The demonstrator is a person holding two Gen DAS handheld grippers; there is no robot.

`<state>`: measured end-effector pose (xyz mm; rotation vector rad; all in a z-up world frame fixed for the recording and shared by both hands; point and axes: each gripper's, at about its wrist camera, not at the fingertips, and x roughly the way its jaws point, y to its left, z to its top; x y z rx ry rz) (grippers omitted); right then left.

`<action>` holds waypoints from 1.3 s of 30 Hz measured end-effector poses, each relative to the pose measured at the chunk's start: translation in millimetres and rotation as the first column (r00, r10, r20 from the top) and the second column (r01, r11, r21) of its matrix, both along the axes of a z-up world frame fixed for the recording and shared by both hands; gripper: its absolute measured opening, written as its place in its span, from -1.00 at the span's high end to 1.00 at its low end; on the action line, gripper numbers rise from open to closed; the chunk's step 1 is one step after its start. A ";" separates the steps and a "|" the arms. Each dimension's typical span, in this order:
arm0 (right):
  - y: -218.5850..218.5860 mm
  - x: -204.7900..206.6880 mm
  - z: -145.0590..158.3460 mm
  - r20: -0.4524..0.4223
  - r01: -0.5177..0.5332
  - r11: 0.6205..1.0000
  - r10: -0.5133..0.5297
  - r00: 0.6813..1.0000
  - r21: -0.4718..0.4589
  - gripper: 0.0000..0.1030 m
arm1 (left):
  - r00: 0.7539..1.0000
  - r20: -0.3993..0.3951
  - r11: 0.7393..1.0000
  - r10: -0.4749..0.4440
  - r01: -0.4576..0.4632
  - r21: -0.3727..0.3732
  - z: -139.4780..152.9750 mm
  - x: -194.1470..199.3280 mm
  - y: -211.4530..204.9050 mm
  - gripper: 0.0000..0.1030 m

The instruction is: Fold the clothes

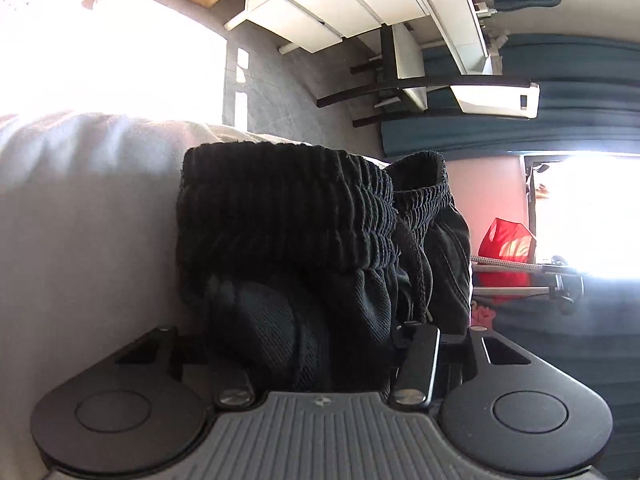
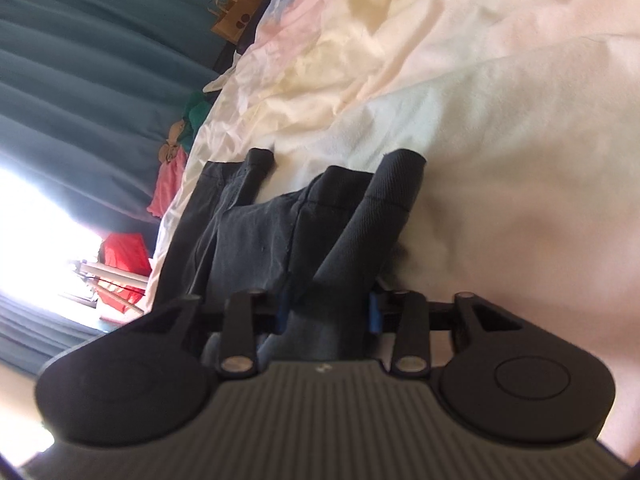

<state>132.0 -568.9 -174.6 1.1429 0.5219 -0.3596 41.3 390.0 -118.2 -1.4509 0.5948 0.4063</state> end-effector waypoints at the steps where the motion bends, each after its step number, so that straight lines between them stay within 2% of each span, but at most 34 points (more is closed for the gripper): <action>1: 0.7 3.5 -0.6 -0.005 0.012 1.000 -0.012 1.000 -0.016 0.79 | 1.000 0.001 1.000 0.004 -0.004 0.002 0.5 -3.5 1.4 0.32; 2: 1.5 4.4 0.2 0.003 0.028 0.999 -0.028 1.000 -0.024 0.83 | 1.000 0.003 1.000 0.007 -0.007 0.005 1.3 -7.0 2.7 0.50; 4: 2.4 3.9 5.1 0.040 0.064 0.997 -0.063 0.997 -0.031 0.86 | 0.999 0.031 0.999 -0.011 0.010 0.038 13.7 -17.1 1.1 0.67; 7: 3.4 1.2 23.3 0.090 0.086 0.994 -0.080 0.993 -0.061 0.87 | 0.996 0.070 0.995 -0.047 0.040 0.095 39.3 -35.1 -4.3 0.79; 9: 2.7 -1.9 34.9 0.119 0.096 0.993 -0.087 0.989 -0.072 0.87 | 0.993 0.090 0.990 -0.076 0.064 0.125 58.9 -46.6 -8.2 0.81; 14: -2.6 -20.1 51.2 0.156 0.138 0.987 -0.124 0.980 -0.083 0.88 | 0.991 0.092 0.990 -0.098 0.087 0.114 90.3 -96.0 -26.3 0.82; 17: -11.5 -33.6 54.0 0.151 0.156 0.984 -0.141 0.978 -0.090 0.88 | 0.993 0.072 0.993 -0.096 0.091 0.078 90.7 -131.2 -28.4 0.82; 19: -13.3 -36.8 58.5 0.143 0.134 0.982 -0.115 0.983 -0.130 0.88 | 0.992 0.076 0.994 -0.105 0.103 0.032 86.2 -147.5 -25.4 0.82; 20: -13.8 -37.2 61.8 0.141 0.122 0.981 -0.101 0.985 -0.150 0.88 | 0.991 0.085 0.995 -0.104 0.104 0.008 84.9 -148.6 -24.1 0.82; 23: -8.5 -24.6 85.7 0.156 0.078 0.972 -0.043 0.987 -0.224 0.88 | 0.988 0.109 0.994 -0.106 0.105 0.020 97.3 -139.2 -23.0 0.82; 25: -4.7 -3.8 106.9 0.166 0.063 0.960 -0.017 0.986 -0.273 0.87 | 0.986 0.125 0.993 -0.111 0.106 0.053 115.1 -122.5 -21.4 0.82; 28: -2.6 47.3 138.0 0.182 0.057 0.956 -0.004 0.983 -0.289 0.87 | 0.981 0.153 0.991 -0.121 0.109 0.080 142.5 -77.6 -19.0 0.81; 31: 10.3 126.1 168.4 0.163 0.044 0.932 0.017 0.986 -0.361 0.87 | 0.975 0.180 0.988 -0.130 0.112 0.107 169.8 -31.5 -16.5 0.81; 32: 14.6 152.4 176.9 0.156 0.039 0.923 0.023 0.988 -0.383 0.87 | 0.974 0.188 0.988 -0.125 0.104 0.117 175.7 1.1 -14.7 0.81; 35: 30.2 237.8 179.8 0.092 0.017 0.885 0.030 0.995 -0.464 0.87 | 0.976 0.185 0.983 -0.118 0.089 0.161 179.5 73.2 -14.8 0.80; 39: 55.0 338.9 150.1 -0.038 -0.061 0.826 0.049 0.998 -0.561 0.87 | 0.988 0.102 0.972 -0.116 0.092 0.217 155.0 181.6 -7.7 0.78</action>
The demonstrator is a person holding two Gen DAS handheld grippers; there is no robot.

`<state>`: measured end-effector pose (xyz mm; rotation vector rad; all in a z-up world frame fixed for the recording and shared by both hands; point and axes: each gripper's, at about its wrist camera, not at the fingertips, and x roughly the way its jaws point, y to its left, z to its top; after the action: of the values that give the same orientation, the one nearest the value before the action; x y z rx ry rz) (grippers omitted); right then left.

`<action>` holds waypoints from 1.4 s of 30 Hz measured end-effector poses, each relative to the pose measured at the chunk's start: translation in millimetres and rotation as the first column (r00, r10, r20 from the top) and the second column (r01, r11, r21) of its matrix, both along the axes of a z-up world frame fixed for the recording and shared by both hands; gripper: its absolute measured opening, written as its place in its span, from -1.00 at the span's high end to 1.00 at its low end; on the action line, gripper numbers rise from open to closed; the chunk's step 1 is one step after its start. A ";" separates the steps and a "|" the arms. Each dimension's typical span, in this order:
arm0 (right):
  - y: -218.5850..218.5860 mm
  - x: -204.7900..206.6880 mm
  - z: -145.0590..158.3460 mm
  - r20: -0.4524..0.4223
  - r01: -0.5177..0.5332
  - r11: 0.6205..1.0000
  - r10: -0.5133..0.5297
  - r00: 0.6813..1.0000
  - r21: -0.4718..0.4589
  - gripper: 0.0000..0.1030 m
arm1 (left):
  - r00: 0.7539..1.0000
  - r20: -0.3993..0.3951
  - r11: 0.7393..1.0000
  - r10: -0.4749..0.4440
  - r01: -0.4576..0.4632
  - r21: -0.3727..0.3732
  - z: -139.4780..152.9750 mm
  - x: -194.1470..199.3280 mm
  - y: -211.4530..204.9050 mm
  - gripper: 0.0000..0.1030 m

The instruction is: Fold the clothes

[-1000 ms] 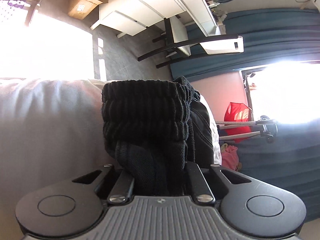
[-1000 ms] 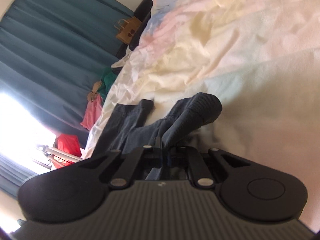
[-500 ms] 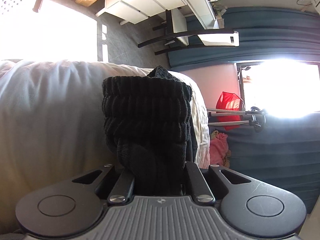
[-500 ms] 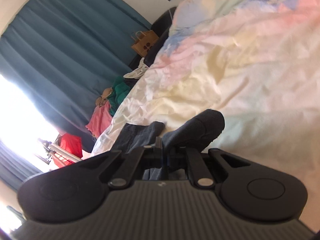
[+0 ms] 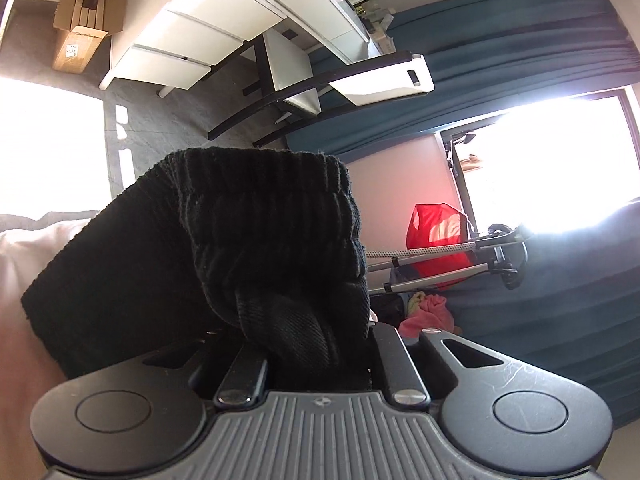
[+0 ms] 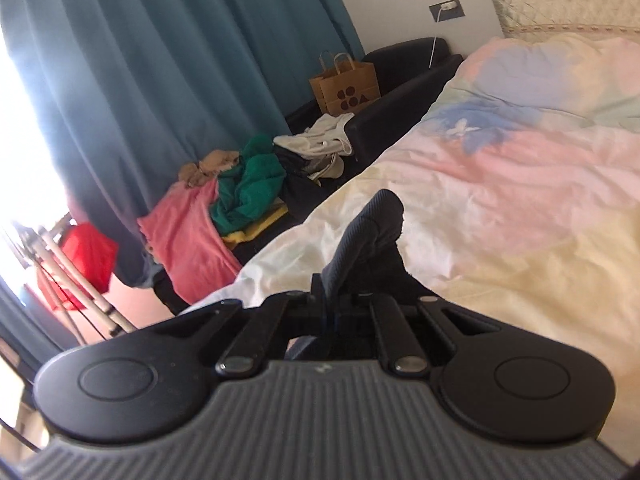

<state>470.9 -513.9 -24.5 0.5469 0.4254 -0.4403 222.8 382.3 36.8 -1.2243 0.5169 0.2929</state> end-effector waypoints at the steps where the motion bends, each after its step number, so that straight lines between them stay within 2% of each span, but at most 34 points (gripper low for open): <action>1: 7.2 20.6 -10.4 -0.030 -0.018 0.999 0.017 0.999 -0.028 0.87 | 1.000 -0.019 1.000 0.003 -0.003 0.016 -6.1 27.1 1.8 0.78; 5: 30.1 79.2 -53.7 -0.141 -0.093 0.989 0.076 0.987 -0.118 0.87 | 0.992 -0.123 0.999 0.005 0.001 0.054 -53.5 110.3 8.2 0.74; 7: 35.3 90.8 -69.6 -0.167 -0.100 0.988 0.080 0.983 -0.116 0.87 | 0.990 -0.142 0.999 0.020 -0.014 0.045 -76.1 120.4 10.6 0.72; 10: 36.5 90.2 -77.8 -0.159 -0.112 0.988 0.095 0.983 -0.106 0.86 | 0.990 -0.138 0.999 0.004 0.001 0.034 -89.0 110.2 13.0 0.68; 12: 32.1 82.9 -75.1 -0.139 -0.118 0.990 0.106 0.985 -0.080 0.80 | 0.992 -0.120 0.999 -0.023 0.027 0.030 -88.8 101.7 13.5 0.56; 14: 23.9 71.9 -70.6 -0.125 -0.129 0.991 0.123 0.984 -0.038 0.73 | 0.994 -0.100 0.998 -0.053 0.057 0.037 -84.6 92.8 14.1 0.15; 15: 20.4 62.9 -67.0 -0.118 -0.130 0.991 0.126 0.985 -0.021 0.69 | 0.993 -0.091 0.996 -0.069 0.074 0.047 -81.0 87.8 14.1 0.01; 16: 16.9 52.1 -62.9 -0.108 -0.123 0.992 0.122 0.987 -0.007 0.63 | 0.993 -0.081 0.994 -0.084 0.089 0.058 -77.2 82.7 14.0 -0.30; 17: 13.2 40.1 -58.7 -0.096 -0.116 0.993 0.116 0.989 0.009 0.48 | 0.994 -0.064 0.992 -0.088 0.093 0.080 -69.7 75.0 13.1 -0.48; 18: 9.0 25.0 -54.1 -0.080 -0.107 0.994 0.110 0.991 0.030 0.28 | 0.995 -0.042 0.991 -0.095 0.099 0.092 -60.9 64.8 11.2 -0.55; 19: 5.4 10.1 -50.5 -0.063 -0.105 0.993 0.108 0.992 0.051 0.17 | 0.995 -0.020 0.989 -0.103 0.104 0.104 -52.2 54.6 9.3 -0.64; 20: 1.8 -6.0 -47.3 -0.048 -0.102 0.992 0.105 0.993 0.074 -0.04 | 0.994 0.002 0.987 -0.110 0.109 0.117 -43.4 44.4 7.4 -0.71; 21: -1.7 -25.2 -44.9 -0.034 -0.098 0.990 0.102 0.994 0.102 -0.21 | 0.993 0.024 0.985 -0.118 0.114 0.128 -34.9 33.9 5.4 -0.73; 23: -7.2 -58.8 -43.8 -0.018 -0.095 0.983 0.099 0.995 0.160 -0.32 | 0.989 0.057 0.984 -0.139 0.131 0.124 -24.0 7.2 -2.4 -0.81; 25: -10.1 -89.5 -49.6 -0.010 -0.102 0.968 0.108 0.994 0.229 -0.32 | 0.986 0.061 0.984 -0.154 0.147 0.097 -22.0 -19.8 -10.7 -1.00; 28: -7.8 -126.7 -70.3 -0.022 -0.094 0.929 0.109 0.994 0.357 -0.35 | 0.988 0.034 0.989 -0.148 0.148 0.010 -40.1 -55.2 -16.6 -0.99; 30: -4.1 -142.4 -93.8 -0.017 -0.087 0.876 0.108 0.994 0.473 -0.35 | 0.991 -0.002 0.987 -0.134 0.133 -0.091 -66.0 -72.7 -15.7 -0.99; 34: 2.8 -143.8 -136.6 0.032 -0.095 0.758 0.097 0.995 0.645 -0.36 | 0.986 -0.079 0.967 -0.145 0.124 -0.222 -122.1 -76.4 -16.9 -0.99; 36: 1.7 -138.8 -154.0 0.063 -0.074 0.714 0.041 0.997 0.696 -0.45 | 0.981 -0.045 0.956 -0.190 0.174 -0.236 -143.4 -61.9 -17.6 -0.99; 38: -0.4 -132.9 -170.0 0.098 -0.053 0.673 -0.029 0.995 0.738 -0.47 | 0.984 -0.043 0.966 -0.172 0.160 -0.201 -156.4 -47.1 -19.9 -0.99; 40: -2.9 -119.3 -172.8 0.134 -0.058 0.688 -0.057 0.989 0.723 -0.47 | 0.993 -0.022 0.979 -0.113 0.108 -0.174 -161.6 -36.7 -21.0 -0.99; 42: -4.0 -103.9 -170.0 0.152 -0.051 0.734 -0.072 0.986 0.677 -0.47 | 0.998 0.018 0.989 -0.054 0.056 -0.135 -158.3 -28.3 -20.4 -0.98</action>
<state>367.0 -518.0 -194.4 1.3014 0.4148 -0.2301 194.5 361.9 -121.4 -1.3403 0.5642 0.2047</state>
